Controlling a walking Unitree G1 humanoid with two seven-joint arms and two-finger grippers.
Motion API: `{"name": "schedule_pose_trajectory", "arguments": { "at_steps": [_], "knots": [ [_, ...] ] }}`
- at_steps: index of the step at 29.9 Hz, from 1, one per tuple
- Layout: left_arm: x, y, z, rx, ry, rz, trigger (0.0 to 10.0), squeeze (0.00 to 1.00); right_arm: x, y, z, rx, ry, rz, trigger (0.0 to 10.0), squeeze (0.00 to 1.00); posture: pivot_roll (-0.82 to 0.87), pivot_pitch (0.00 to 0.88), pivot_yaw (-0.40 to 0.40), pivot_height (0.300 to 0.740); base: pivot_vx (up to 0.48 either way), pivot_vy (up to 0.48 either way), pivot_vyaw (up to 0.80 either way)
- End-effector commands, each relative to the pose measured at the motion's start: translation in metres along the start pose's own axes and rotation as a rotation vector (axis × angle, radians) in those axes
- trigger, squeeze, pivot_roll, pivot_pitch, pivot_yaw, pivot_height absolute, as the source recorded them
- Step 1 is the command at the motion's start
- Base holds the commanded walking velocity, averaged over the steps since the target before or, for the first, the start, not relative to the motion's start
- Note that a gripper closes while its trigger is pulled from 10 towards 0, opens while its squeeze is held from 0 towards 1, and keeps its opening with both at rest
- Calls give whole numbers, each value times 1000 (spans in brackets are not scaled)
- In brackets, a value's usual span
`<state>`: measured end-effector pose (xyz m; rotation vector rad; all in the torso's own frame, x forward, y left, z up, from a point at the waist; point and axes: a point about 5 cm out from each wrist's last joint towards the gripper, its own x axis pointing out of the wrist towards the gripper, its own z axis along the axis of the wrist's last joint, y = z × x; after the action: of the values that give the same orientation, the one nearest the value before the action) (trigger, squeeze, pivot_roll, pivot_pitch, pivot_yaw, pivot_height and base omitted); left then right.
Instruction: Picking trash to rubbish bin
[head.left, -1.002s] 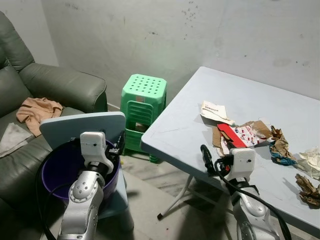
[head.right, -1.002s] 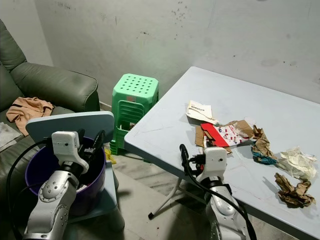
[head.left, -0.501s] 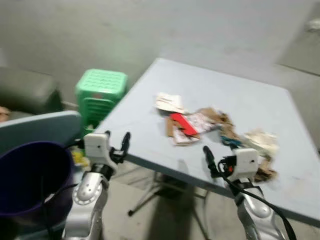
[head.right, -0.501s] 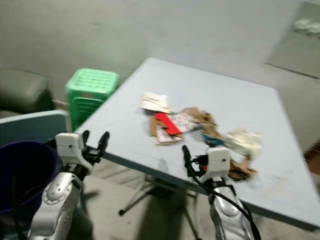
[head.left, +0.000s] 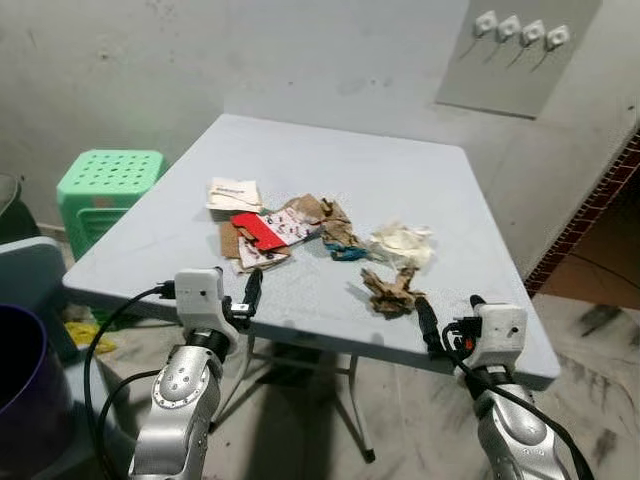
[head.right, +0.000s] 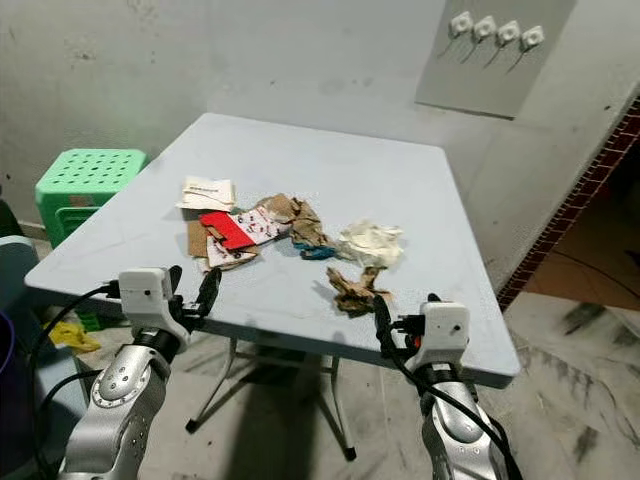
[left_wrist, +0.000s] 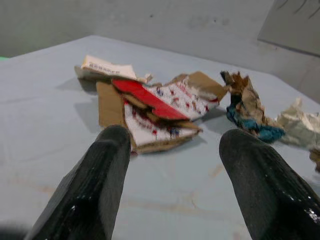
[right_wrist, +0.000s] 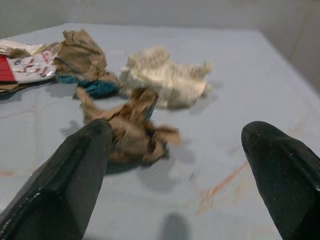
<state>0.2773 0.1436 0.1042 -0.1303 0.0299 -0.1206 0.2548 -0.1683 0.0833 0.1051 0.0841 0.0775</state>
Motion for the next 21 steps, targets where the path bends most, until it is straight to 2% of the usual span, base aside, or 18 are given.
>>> {"name": "schedule_pose_trajectory", "arguments": {
  "at_steps": [1,2,4,6,8,11,13,21],
  "knots": [
    [-2,2,2,14,3,6,10000,0,-1,-1,2,26,12,-14,10000,0,45,37,-85,740,0,0,0],
    [-2,1,2,17,5,3,10000,0,-1,-1,2,19,13,-6,10000,0,44,37,-85,740,0,0,0],
    [-3,0,1,10,9,-9,10000,0,-4,1,1,72,31,16,10000,0,44,40,-85,740,0,0,0],
    [-4,-2,1,8,16,-22,10000,0,-7,1,2,17,4,36,10000,0,39,46,-83,740,0,0,0],
    [-4,-4,1,-6,18,-37,10000,0,-9,2,1,43,19,61,10000,0,37,48,-83,740,0,0,0],
    [-6,-8,1,17,22,-60,10000,0,-13,0,2,-18,19,69,10000,0,30,49,-81,740,0,0,0],
    [-6,-15,1,23,19,-101,10000,0,-14,-2,2,-19,21,68,10000,0,27,50,-82,740,0,0,0],
    [-1,-30,9,48,-9,-227,10000,0,-8,-14,8,-88,11,91,10000,0,18,55,-79,740,0,0,0]
  ]
}}
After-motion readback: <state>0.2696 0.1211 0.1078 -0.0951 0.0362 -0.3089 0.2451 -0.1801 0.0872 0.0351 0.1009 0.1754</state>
